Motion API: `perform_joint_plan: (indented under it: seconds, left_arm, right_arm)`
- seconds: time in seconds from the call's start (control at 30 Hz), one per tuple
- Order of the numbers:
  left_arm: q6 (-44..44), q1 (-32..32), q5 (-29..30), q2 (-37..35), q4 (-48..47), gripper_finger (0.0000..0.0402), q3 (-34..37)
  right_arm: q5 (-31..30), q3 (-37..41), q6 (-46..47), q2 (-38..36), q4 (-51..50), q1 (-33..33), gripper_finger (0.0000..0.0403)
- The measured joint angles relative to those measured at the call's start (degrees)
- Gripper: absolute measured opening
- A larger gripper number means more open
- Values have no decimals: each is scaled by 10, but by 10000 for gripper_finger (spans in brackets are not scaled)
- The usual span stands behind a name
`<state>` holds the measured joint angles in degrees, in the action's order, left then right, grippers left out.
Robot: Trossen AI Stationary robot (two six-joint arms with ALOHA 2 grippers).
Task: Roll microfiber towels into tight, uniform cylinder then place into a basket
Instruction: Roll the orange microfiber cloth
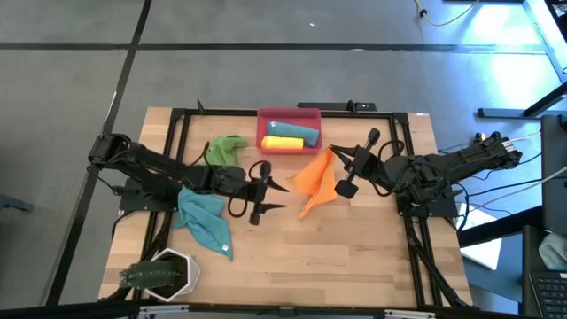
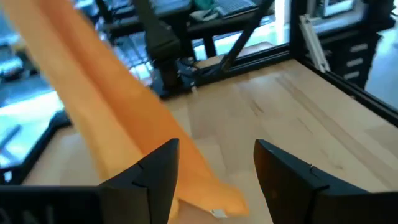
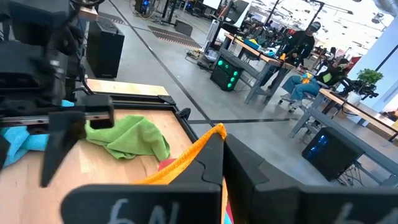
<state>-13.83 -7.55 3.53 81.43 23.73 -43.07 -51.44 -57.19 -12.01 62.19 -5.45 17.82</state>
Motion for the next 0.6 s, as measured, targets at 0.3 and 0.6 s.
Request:
perform_joint_plan:
  seconds: [0.3,0.6]
  left_arm:
    - [-48,-2,8,0,-1,195,0]
    - [-48,-1,8,0,-1,195,0]
  right_arm:
    - [3,0,0,0,-1,0,9]
    - [5,0,-1,0,-1,0,9]
